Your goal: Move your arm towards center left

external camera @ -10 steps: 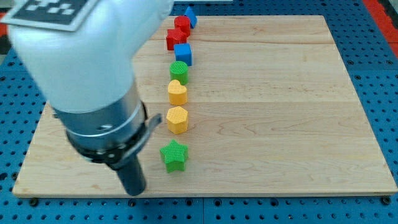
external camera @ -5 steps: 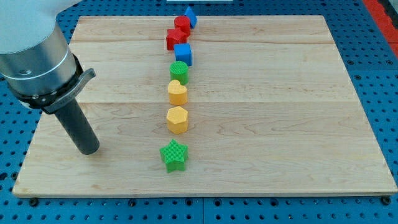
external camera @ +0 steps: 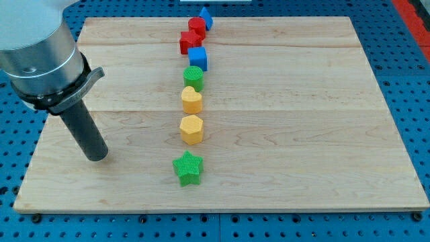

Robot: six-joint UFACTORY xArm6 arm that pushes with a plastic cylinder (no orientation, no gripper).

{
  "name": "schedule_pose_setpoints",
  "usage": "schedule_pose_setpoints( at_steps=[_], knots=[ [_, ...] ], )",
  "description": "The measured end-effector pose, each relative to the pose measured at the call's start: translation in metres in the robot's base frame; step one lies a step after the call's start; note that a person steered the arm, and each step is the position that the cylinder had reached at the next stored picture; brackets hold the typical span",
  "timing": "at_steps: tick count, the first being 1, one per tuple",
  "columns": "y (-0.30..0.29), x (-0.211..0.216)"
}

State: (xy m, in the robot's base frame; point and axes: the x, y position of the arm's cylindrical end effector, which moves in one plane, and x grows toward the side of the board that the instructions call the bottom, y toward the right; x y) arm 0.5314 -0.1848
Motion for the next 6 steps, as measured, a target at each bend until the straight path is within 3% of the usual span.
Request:
schedule_pose_setpoints(
  at_steps=[4,6],
  knots=[
    [0.0,-0.035],
    [-0.005,-0.019]
  ],
)
